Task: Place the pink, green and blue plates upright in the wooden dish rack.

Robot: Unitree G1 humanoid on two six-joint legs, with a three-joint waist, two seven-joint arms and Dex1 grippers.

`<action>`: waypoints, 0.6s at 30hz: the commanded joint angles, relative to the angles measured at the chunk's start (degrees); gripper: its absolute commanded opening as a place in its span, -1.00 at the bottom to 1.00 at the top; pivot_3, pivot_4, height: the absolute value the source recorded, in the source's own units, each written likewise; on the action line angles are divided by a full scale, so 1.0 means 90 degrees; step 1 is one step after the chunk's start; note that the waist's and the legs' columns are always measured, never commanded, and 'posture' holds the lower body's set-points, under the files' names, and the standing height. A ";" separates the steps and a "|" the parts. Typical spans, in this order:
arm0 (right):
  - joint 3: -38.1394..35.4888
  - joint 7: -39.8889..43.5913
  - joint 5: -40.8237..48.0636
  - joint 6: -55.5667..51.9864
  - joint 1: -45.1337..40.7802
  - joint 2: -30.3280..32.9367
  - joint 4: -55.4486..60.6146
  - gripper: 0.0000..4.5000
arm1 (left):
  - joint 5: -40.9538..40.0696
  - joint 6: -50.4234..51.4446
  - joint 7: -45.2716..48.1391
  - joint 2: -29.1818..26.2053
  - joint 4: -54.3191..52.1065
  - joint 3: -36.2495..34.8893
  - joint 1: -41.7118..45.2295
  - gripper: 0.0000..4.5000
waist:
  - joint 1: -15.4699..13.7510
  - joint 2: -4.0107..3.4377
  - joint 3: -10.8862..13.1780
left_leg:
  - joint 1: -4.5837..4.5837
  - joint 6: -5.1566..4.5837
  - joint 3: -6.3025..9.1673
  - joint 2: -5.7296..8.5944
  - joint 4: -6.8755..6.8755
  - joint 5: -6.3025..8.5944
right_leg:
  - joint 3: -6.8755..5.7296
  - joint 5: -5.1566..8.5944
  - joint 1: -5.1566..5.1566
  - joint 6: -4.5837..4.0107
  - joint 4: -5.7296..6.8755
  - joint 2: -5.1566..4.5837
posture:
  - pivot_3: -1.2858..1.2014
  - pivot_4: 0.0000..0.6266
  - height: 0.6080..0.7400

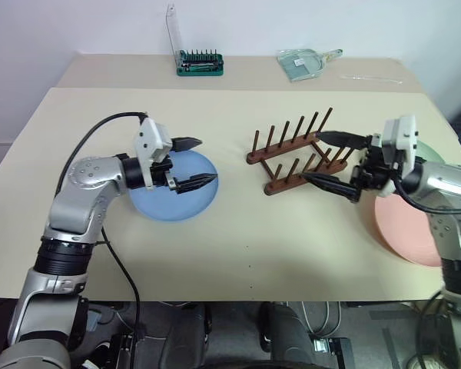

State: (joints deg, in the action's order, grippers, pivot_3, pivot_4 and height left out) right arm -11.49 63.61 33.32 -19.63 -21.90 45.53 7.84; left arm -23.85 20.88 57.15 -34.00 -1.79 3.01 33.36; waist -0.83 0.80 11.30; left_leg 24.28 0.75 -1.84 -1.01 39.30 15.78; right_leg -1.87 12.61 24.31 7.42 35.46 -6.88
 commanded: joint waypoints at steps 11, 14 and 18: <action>-0.1324 -0.0207 -0.0025 0.0132 0.1539 0.0357 0.0667 0.98 | 0.1198 0.1474 -0.1347 0.1503 -0.0030 0.1741 0.0872 1.00 | -0.0004 0.0000 -0.0002 | -0.0001 -0.0001 0.0003 0.0001 0.0005 0.0000 | 0.0001 0.0000 -0.0001 0.0001 0.0004 0.0000 | 0.03 -0.52 0.76; -0.1640 -0.0125 0.0019 0.0081 0.2107 0.0475 0.0833 0.98 | 0.1533 0.1716 -0.1832 0.1951 0.0262 0.1945 0.1121 1.00 | -0.0020 0.0000 -0.0002 | -0.0001 -0.0001 0.0003 0.0002 0.0006 -0.0001 | 0.0001 0.0000 -0.0003 0.0001 0.0003 0.0000 | 0.03 -0.52 0.76; -0.1925 -0.0038 -0.0381 0.0199 0.2836 0.0779 0.0742 0.98 | 0.1937 0.1718 -0.2195 0.2543 0.0831 0.2263 0.1397 1.00 | -0.0011 0.0001 -0.0002 | -0.0001 -0.0002 0.0005 0.0004 0.0009 0.0000 | 0.0001 0.0000 -0.0008 0.0001 0.0001 0.0000 | 0.03 -0.52 0.76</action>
State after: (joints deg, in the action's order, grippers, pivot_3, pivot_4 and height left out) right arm -26.01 62.88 31.03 -19.06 2.89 51.20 13.75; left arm -7.92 37.09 38.17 -11.89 5.33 22.13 44.64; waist -0.93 0.81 11.28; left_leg 24.27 0.72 -1.79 -0.97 39.38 15.78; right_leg -1.86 12.61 24.23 7.42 35.46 -6.88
